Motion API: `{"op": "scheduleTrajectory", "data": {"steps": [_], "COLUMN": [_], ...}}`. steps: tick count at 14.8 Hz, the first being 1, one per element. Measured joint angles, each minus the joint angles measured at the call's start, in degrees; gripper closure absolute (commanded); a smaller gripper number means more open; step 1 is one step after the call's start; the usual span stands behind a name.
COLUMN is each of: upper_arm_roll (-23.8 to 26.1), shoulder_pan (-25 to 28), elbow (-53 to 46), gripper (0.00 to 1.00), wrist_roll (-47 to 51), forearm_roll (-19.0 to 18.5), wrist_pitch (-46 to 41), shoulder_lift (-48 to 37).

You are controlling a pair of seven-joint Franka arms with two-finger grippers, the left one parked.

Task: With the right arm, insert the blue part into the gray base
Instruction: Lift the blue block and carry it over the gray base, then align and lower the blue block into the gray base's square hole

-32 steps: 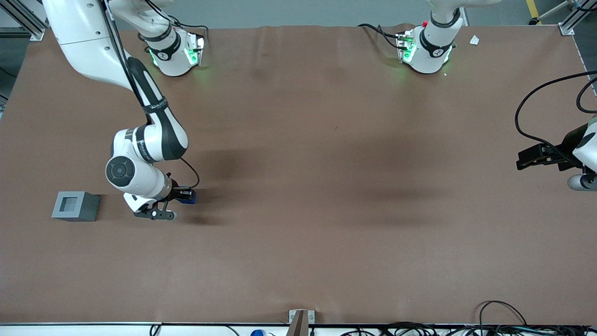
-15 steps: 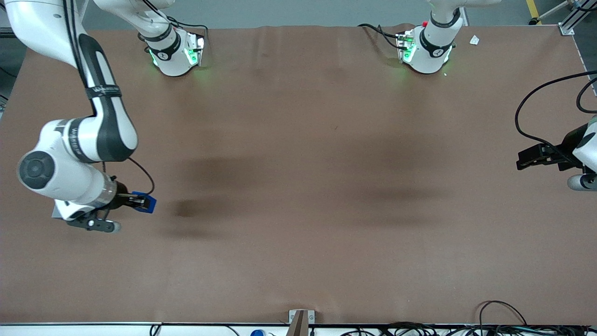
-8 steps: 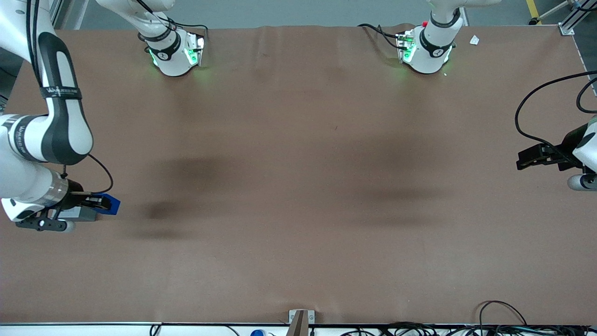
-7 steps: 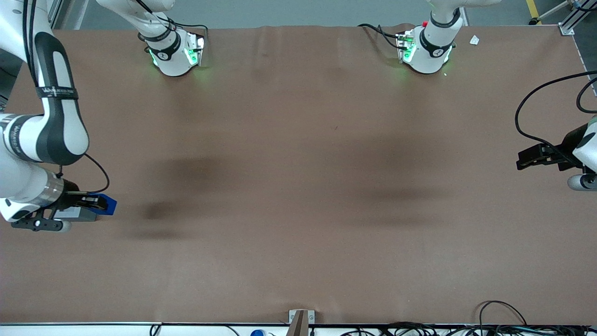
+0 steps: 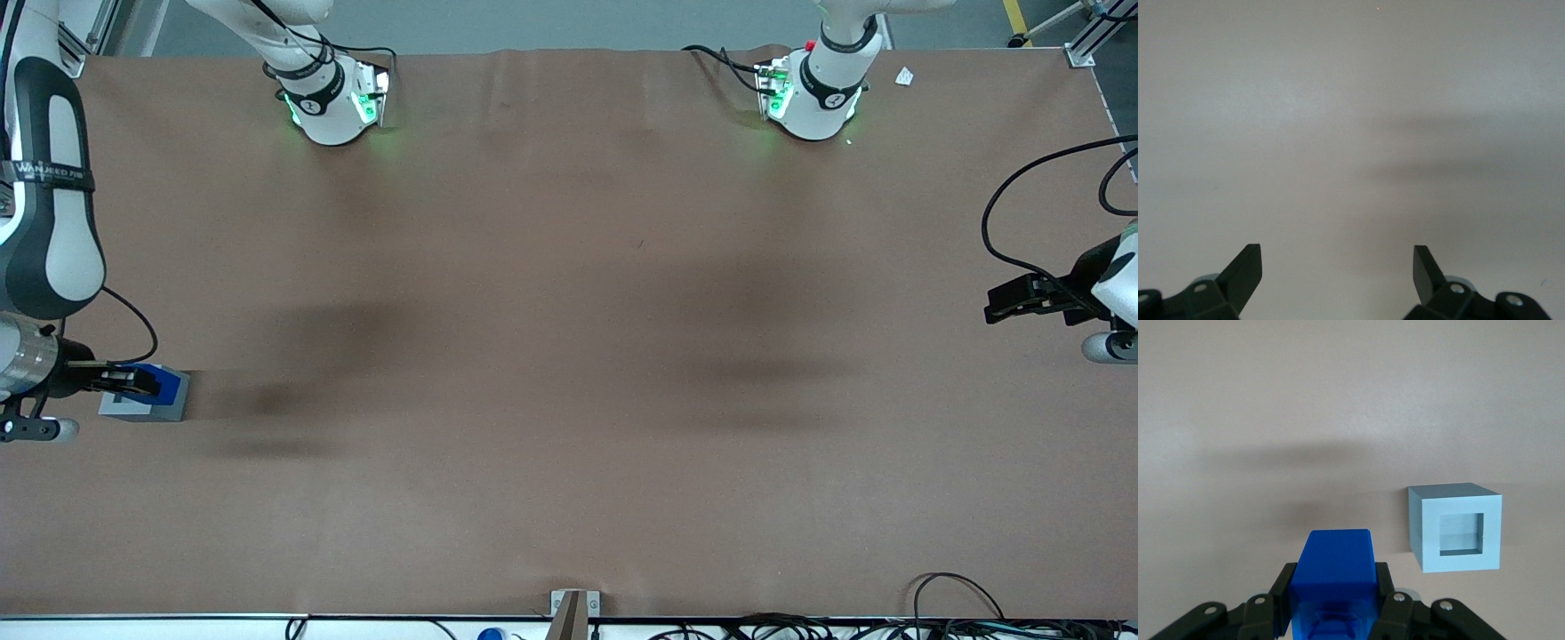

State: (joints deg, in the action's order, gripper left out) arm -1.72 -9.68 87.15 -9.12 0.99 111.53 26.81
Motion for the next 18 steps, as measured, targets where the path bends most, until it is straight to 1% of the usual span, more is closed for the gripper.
{"op": "scheduleTrajectory", "data": {"steps": [8,18], "upper_arm_roll": [-0.04,-0.04], "shoulder_pan": [-4.69,-6.9], "elbow": [-2.8,-2.95], "gripper": [0.9,0.91], "wrist_roll": [-5.81,-6.73], "forearm_roll": [-0.12,-0.12], "wrist_pitch": [0.08,1.06], "shoulder_lift": [3.58,5.14]}}
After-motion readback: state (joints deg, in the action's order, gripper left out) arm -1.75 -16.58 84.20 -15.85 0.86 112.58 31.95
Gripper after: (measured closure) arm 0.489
